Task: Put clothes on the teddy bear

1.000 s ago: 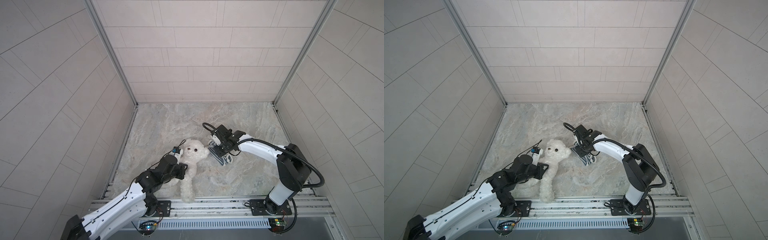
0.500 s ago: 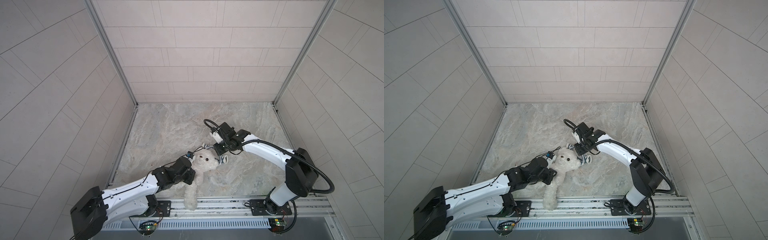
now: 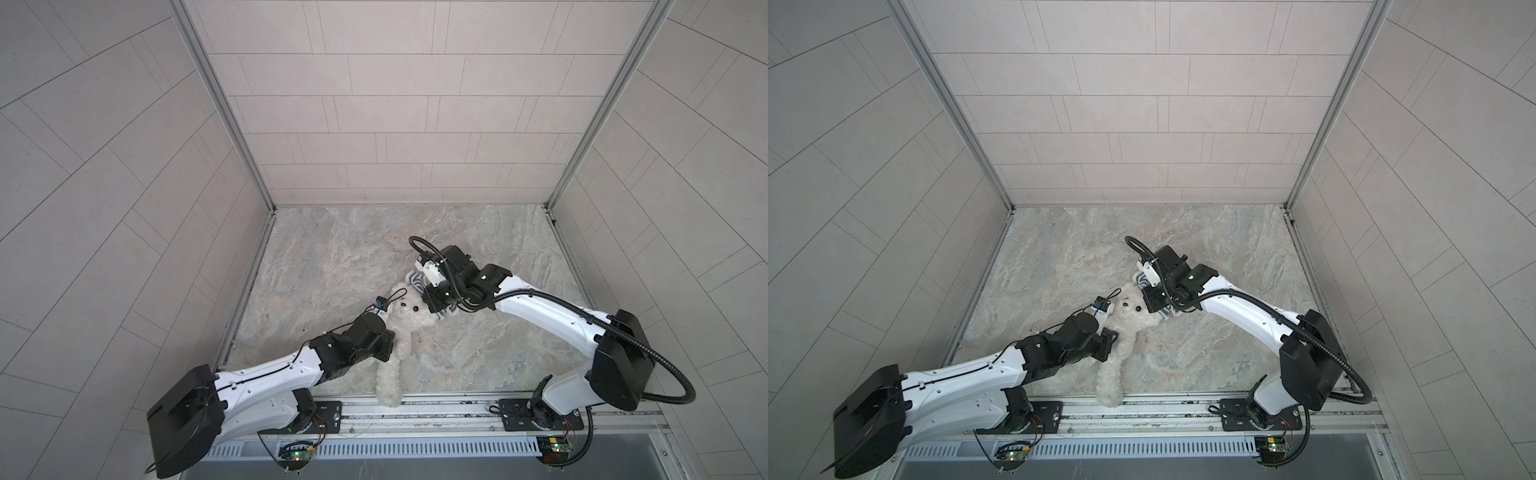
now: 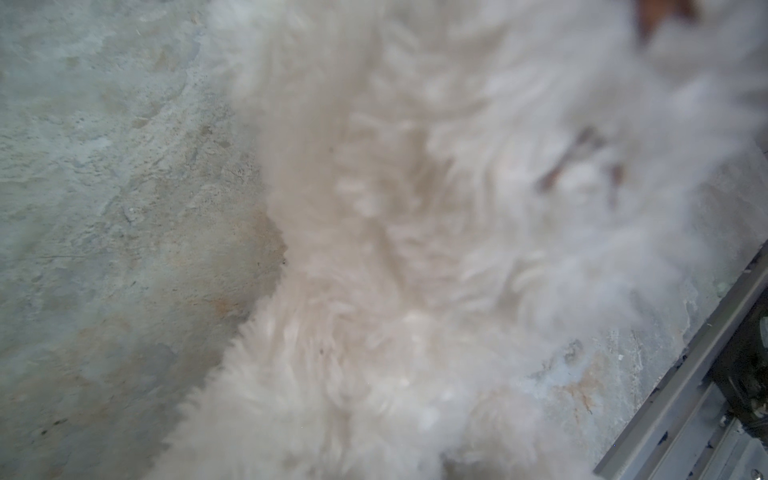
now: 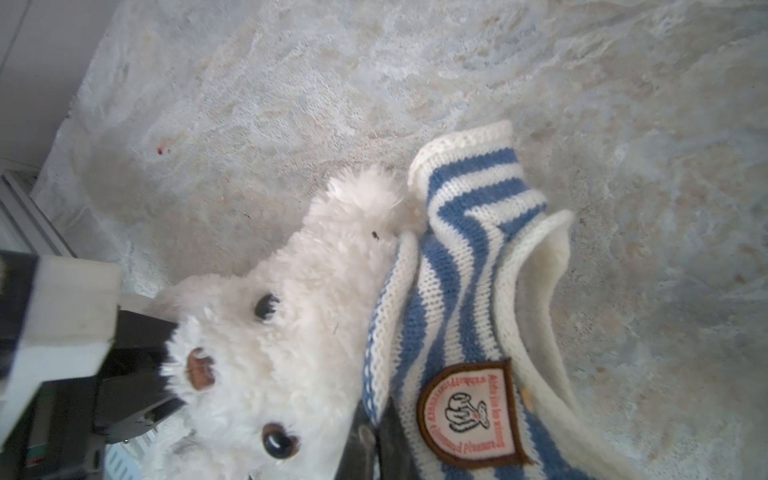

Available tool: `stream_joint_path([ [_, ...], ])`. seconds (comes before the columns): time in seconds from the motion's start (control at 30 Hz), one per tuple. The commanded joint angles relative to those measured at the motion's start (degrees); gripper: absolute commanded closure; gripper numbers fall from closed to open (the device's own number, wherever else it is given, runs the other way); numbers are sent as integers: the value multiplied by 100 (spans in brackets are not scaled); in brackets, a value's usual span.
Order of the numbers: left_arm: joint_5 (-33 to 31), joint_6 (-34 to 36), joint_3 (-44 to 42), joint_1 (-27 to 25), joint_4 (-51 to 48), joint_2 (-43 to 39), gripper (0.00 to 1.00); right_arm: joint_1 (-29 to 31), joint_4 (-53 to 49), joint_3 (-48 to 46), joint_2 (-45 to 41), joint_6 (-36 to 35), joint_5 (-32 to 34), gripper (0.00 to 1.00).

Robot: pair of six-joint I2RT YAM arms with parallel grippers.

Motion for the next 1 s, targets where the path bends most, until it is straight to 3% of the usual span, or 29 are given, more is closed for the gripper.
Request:
stream_joint_path([
  [0.0, -183, 111, -209, -32, 754, -157, 100, 97, 165, -49, -254, 241, -94, 100],
  [0.5, -616, 875, -655, -26, 1647, -1331, 100, 640, 407, 504, -678, 501, -199, 100],
  [0.67, -411, 1003, -642, -32, 1849, -1627, 100, 1031, 651, 699, -788, 516, -56, 100],
  [0.97, 112, 1271, -604, -32, 1547, -2443, 100, 1410, 137, 1374, -675, 389, 58, 100],
])
